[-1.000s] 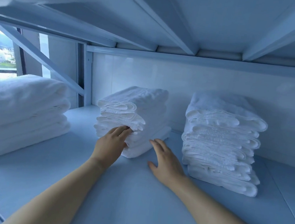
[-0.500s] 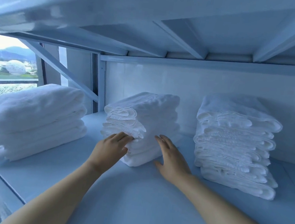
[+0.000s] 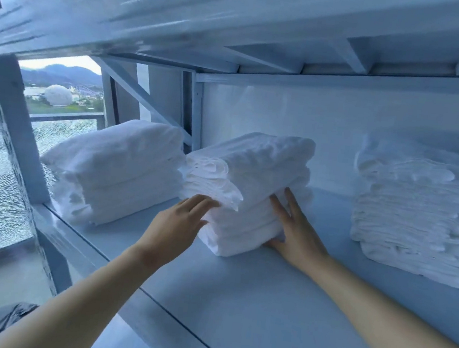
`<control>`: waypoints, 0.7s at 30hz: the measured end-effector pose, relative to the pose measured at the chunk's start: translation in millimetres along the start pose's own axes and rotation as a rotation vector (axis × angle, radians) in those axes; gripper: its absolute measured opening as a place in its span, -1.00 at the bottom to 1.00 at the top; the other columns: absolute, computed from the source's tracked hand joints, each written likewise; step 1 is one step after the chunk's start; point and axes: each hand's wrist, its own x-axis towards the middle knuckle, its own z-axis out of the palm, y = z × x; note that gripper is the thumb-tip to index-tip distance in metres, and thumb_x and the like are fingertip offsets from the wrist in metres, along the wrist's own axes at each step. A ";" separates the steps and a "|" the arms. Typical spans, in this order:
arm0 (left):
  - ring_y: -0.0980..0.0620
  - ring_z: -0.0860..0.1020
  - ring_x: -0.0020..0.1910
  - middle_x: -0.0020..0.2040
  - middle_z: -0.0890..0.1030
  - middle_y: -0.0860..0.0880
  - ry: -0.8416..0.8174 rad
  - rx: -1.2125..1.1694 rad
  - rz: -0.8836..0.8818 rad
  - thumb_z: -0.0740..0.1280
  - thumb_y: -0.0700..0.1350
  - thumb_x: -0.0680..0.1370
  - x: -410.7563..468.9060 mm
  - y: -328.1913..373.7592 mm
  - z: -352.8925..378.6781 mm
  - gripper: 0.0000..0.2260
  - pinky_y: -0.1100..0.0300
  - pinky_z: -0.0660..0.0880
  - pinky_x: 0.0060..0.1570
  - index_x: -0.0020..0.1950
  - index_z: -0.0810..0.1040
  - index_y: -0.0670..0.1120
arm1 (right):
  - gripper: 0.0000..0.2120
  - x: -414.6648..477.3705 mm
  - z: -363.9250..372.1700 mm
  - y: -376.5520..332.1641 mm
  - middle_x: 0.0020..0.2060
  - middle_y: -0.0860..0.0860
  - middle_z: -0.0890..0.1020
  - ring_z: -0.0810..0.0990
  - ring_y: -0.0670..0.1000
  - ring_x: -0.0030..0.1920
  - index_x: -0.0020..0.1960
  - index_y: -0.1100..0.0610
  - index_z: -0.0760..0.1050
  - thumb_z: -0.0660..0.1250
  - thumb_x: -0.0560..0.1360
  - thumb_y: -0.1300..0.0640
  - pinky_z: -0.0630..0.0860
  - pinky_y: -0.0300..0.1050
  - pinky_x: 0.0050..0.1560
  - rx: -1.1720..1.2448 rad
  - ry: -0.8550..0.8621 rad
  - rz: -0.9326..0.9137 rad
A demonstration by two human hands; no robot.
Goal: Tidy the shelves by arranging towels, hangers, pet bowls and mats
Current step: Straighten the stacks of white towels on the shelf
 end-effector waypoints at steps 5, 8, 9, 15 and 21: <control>0.03 0.39 0.25 0.37 0.34 0.08 0.071 -0.027 0.090 0.28 -0.01 0.54 3.4 19.1 2.2 -0.60 0.12 0.56 -0.36 0.35 0.30 0.16 | -0.12 -4.2 -5.0 6.9 0.52 0.06 -0.14 0.17 0.16 0.46 0.51 -0.09 -0.07 0.44 0.40 0.02 0.37 -0.04 0.24 0.017 0.031 -0.033; -0.06 0.23 0.42 0.45 0.23 -0.01 0.045 -0.007 0.096 0.35 0.15 0.44 10.5 29.3 15.9 -0.46 0.13 0.53 -0.21 0.40 0.30 0.17 | -0.15 -6.8 -7.9 15.5 0.53 0.05 -0.11 0.17 0.16 0.46 0.50 -0.12 -0.04 0.43 0.42 0.09 0.34 -0.02 0.29 -0.016 0.028 -0.023; -0.12 0.16 0.46 0.46 0.21 -0.06 0.013 0.008 0.094 0.39 0.17 0.40 12.5 31.3 21.8 -0.40 0.08 0.53 -0.11 0.41 0.30 0.16 | -0.15 -7.7 -9.1 19.2 0.53 0.04 -0.11 0.15 0.14 0.47 0.50 -0.13 -0.04 0.42 0.42 0.10 0.32 -0.02 0.32 -0.021 0.024 -0.009; -0.25 -0.01 0.47 0.42 0.10 -0.09 -0.056 0.069 0.096 0.48 0.12 0.25 18.5 29.0 41.6 -0.35 -0.20 0.42 0.17 0.32 0.44 0.10 | -0.19 -8.5 -14.4 35.4 0.53 0.05 -0.06 0.08 0.08 0.49 0.49 -0.15 0.00 0.41 0.43 0.14 0.22 -0.11 0.36 0.011 0.035 0.008; -0.25 0.14 0.37 0.35 0.19 -0.09 -0.009 0.118 0.187 0.51 0.00 0.11 19.2 25.2 37.7 -0.30 -0.05 0.54 -0.12 0.25 0.52 0.03 | -0.20 2.2 -7.1 35.6 0.53 0.00 -0.06 0.13 0.07 0.48 0.48 -0.16 0.03 0.42 0.43 0.13 0.23 -0.09 0.39 0.055 0.013 -0.053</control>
